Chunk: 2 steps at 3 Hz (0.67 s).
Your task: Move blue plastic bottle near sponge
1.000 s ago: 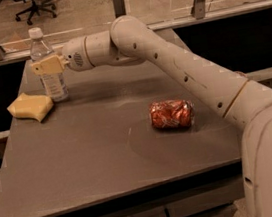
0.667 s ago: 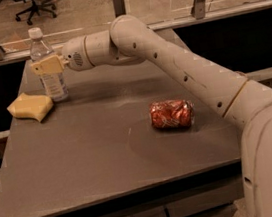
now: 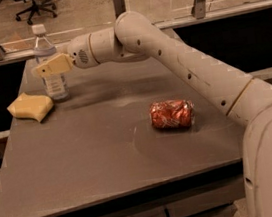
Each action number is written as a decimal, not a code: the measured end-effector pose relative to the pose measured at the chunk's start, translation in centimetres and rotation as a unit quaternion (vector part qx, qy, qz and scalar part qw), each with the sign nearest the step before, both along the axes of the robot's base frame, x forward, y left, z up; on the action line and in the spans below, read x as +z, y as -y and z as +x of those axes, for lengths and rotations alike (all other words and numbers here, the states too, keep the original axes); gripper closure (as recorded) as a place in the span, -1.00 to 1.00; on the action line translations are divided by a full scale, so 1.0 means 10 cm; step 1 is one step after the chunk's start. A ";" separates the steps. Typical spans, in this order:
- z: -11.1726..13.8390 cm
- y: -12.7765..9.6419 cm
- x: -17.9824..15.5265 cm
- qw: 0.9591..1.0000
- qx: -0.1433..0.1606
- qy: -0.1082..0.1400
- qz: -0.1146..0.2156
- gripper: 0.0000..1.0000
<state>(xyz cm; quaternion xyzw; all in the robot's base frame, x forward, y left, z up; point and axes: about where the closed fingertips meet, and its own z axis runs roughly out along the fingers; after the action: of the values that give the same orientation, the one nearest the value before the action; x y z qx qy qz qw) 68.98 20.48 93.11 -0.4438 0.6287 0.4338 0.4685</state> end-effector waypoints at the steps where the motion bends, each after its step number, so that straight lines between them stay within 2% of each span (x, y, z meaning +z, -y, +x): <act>1: 0.10 0.34 0.21 0.999 -0.024 0.028 -0.026 -1.00; 2: 0.19 0.93 0.69 0.992 -0.065 0.084 -0.070 -1.00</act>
Offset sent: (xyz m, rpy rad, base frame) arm 0.0303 -0.1844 0.1520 -0.2634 -0.3435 -0.2549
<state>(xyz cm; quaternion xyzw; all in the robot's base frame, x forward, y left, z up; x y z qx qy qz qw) 70.92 11.17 100.03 -0.4684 0.6433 0.3188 0.5150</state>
